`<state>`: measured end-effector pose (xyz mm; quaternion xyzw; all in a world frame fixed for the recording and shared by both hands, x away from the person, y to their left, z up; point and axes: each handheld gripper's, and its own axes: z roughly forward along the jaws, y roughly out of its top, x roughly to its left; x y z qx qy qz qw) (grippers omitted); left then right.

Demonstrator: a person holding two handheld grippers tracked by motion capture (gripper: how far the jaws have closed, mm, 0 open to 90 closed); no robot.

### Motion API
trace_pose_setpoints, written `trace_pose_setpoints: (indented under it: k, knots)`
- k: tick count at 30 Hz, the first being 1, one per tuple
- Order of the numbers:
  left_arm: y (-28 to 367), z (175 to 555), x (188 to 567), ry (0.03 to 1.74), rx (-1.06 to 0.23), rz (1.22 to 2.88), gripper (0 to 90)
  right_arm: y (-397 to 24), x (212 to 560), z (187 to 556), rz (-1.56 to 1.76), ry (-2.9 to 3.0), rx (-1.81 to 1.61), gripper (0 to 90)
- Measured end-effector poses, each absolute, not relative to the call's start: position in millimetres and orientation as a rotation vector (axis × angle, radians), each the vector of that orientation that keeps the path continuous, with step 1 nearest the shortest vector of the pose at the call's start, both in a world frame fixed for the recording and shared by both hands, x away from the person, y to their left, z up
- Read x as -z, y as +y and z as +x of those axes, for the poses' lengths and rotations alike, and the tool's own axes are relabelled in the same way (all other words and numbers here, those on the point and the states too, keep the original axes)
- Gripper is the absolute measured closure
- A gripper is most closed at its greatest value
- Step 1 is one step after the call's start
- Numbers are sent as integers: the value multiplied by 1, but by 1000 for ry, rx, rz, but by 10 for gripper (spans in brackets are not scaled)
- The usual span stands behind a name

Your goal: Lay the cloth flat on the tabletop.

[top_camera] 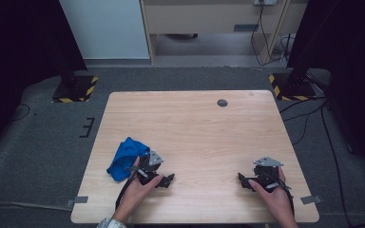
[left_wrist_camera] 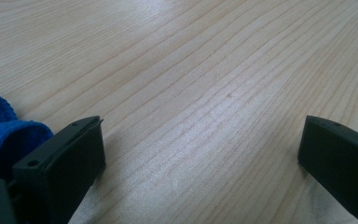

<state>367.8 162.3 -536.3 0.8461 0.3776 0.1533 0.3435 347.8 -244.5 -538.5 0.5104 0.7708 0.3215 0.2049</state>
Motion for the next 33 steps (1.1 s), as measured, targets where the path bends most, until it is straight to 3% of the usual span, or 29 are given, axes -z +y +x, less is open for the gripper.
trace_pose_setpoints:
  k: [6, 12, 22, 33]
  knots:
    - [158, 362, 529, 910, -454, 2240, 45, -244, 539, 347, 1415, 2149, -894, 16]
    - [165, 356, 508, 885, -484, 2156, 45, -244, 539, 348, 1418, 2151, -893, 12]
    - [210, 351, 481, 955, -541, 1938, 51, -243, 539, 347, 1423, 2148, -893, 12]
    - [259, 343, 462, 998, -703, 1792, 77, -243, 538, 347, 1422, 2149, -893, 12]
